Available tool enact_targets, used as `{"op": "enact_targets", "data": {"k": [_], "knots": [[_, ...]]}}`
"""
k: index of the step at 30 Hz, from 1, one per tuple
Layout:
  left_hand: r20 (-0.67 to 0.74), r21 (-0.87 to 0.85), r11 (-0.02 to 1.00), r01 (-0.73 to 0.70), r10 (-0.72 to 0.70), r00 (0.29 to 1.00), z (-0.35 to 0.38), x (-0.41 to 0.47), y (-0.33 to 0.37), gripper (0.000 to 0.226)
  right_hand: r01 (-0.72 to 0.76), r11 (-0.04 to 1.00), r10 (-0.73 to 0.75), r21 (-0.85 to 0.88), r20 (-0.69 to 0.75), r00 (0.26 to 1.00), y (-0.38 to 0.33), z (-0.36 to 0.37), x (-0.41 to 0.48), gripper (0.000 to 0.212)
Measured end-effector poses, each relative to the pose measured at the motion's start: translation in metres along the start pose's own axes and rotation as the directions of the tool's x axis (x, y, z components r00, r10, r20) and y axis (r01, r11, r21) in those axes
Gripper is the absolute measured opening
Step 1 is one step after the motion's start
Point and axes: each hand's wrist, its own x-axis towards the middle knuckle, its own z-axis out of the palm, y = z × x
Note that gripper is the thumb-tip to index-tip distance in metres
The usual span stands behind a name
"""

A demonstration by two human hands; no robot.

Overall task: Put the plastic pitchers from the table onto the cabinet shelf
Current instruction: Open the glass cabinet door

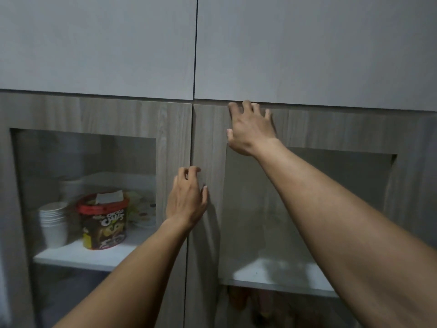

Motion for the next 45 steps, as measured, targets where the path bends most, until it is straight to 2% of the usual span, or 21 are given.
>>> {"op": "enact_targets", "data": {"k": [2, 6, 13, 19, 22, 30, 34, 38, 42, 45], "knots": [[-0.015, -0.040, 0.998, 0.049, -0.050, 0.999, 0.000, -0.003, 0.002, 0.051, -0.012, 1.000, 0.011, -0.008, -0.011, 1.000, -0.001, 0.000, 0.000, 0.061], [-0.034, -0.206, 0.946, 0.251, -0.264, 0.964, -0.005, -0.011, 0.007, 0.053, -0.018, 0.999, 0.017, 0.049, 0.009, 1.000, -0.002, -0.007, -0.007, 0.058], [0.200, -0.316, 0.884, 0.345, -0.293, 0.935, -0.031, -0.017, 0.012, 0.070, -0.053, 0.994, 0.048, 0.094, 0.056, 0.997, -0.012, -0.047, -0.030, 0.058], [0.160, -0.369, 0.892, 0.261, -0.215, 0.963, -0.082, -0.049, 0.021, 0.058, -0.125, 0.985, 0.104, 0.122, 0.166, 0.981, -0.025, -0.096, -0.072, 0.076], [0.153, -0.395, 0.901, 0.178, -0.126, 0.980, -0.114, -0.080, 0.033, 0.046, -0.179, 0.973, 0.147, 0.146, 0.205, 0.968, -0.036, -0.134, -0.104, 0.080], [0.112, -0.459, 0.886, -0.060, 0.124, 0.986, -0.185, -0.159, 0.092, 0.034, -0.215, 0.959, 0.185, 0.184, 0.166, 0.969, -0.059, -0.233, -0.192, 0.078], [0.124, -0.498, 0.854, -0.153, 0.244, 0.962, -0.212, -0.196, 0.131, 0.030, -0.222, 0.964, 0.202, 0.143, 0.143, 0.969, -0.051, -0.279, -0.236, 0.073], [0.121, -0.603, 0.756, -0.254, 0.402, 0.908, -0.231, -0.225, 0.179, 0.029, -0.270, 0.962, 0.268, 0.024, 0.079, 0.960, -0.030, -0.321, -0.272, 0.069], [0.123, -0.677, 0.673, -0.298, 0.503, 0.855, -0.237, -0.246, 0.225, 0.033, -0.300, 0.950, 0.306, -0.090, 0.054, 0.951, -0.003, -0.358, -0.306, 0.060], [0.150, -0.703, 0.648, -0.293, 0.537, 0.830, -0.231, -0.261, 0.260, 0.042, -0.300, 0.939, 0.309, -0.170, 0.030, 0.951, 0.017, -0.384, -0.331, 0.051]]}}
